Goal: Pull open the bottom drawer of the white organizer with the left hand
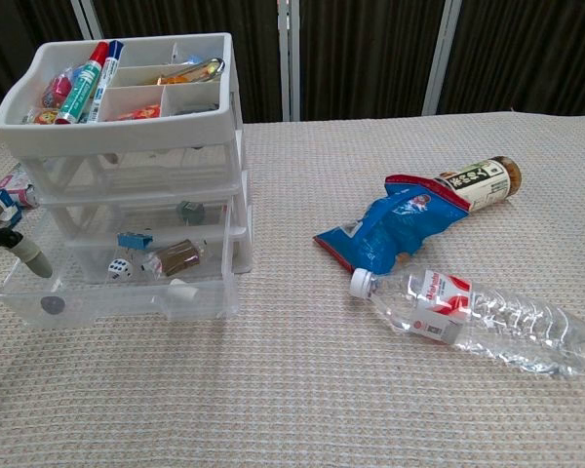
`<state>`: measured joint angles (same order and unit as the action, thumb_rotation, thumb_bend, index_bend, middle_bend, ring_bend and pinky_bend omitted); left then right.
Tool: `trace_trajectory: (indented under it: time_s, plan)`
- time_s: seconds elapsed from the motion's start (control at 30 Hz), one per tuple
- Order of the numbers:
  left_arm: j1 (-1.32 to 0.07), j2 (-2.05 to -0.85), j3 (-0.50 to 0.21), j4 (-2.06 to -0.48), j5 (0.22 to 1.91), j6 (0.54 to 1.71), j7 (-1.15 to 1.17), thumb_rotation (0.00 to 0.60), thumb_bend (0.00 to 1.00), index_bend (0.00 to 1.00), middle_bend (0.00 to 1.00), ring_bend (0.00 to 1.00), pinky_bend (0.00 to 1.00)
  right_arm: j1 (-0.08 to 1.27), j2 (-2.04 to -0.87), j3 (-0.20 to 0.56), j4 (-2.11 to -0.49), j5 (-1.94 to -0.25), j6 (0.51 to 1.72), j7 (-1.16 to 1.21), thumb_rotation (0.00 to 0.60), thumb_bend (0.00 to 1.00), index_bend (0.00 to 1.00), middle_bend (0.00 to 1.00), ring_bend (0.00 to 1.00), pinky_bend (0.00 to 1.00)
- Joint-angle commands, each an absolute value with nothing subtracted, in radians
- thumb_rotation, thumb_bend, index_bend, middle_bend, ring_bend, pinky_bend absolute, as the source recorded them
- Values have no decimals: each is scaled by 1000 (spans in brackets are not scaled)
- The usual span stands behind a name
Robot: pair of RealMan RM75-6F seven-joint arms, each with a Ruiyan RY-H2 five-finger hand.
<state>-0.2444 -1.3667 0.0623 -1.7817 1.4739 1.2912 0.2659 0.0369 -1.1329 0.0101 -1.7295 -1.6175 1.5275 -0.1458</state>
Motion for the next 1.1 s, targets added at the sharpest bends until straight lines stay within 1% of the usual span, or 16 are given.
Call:
trace_trajectory:
  time_s: [0.03, 0.07, 0.17, 0.27, 0.33, 0.43, 0.57, 0.73, 0.87, 1.1]
  plan:
    - [-244, -1366, 52, -1780, 1475, 1301, 270, 600, 574, 284, 890, 920, 818, 37, -1133, 10, -1729, -1617, 1527, -146, 600, 0, 0, 0, 0, 0]
    - [-244, -1365, 47, -1780, 1475, 1306, 275, 600, 504, 280, 890, 920, 818, 37, -1133, 10, -1729, -1617, 1527, -146, 600, 0, 0, 0, 0, 0]
    - [-244, -1366, 26, -1783, 1471, 1327, 313, 600, 346, 277, 890, 920, 818, 38, -1134, 11, -1730, -1616, 1525, -148, 600, 0, 0, 0, 0, 0]
    - [-241, -1372, 6, -1784, 1486, 1362, 353, 600, 253, 277, 890, 920, 819, 38, -1134, 11, -1729, -1616, 1526, -148, 600, 0, 0, 0, 0, 0]
    - [-243, -1368, -2, -1792, 1499, 1374, 367, 600, 221, 279, 895, 921, 819, 38, -1134, 11, -1729, -1617, 1527, -147, 600, 0, 0, 0, 0, 0]
    - [-254, -1350, -19, -1817, 1512, 1380, 381, 600, 215, 310, 915, 929, 823, 38, -1135, 11, -1728, -1616, 1526, -146, 600, 0, 0, 0, 0, 0]
    - [-287, -1305, -60, -1885, 1500, 1358, 456, 600, 214, 375, 957, 952, 839, 38, -1134, 11, -1729, -1617, 1527, -147, 600, 0, 0, 0, 0, 0]
    - [-337, -1278, -99, -1949, 1403, 1281, 567, 600, 215, 424, 999, 989, 874, 38, -1133, 12, -1728, -1616, 1526, -143, 600, 0, 0, 0, 0, 0]
    - [-383, -1287, -126, -1954, 1327, 1229, 652, 600, 215, 440, 1000, 1000, 907, 38, -1132, 11, -1728, -1618, 1527, -139, 600, 0, 0, 0, 0, 0]
    - [-447, -1319, -154, -1969, 1203, 1186, 772, 600, 229, 491, 1000, 1000, 912, 39, -1129, 13, -1727, -1617, 1526, -132, 600, 0, 0, 0, 0, 0]
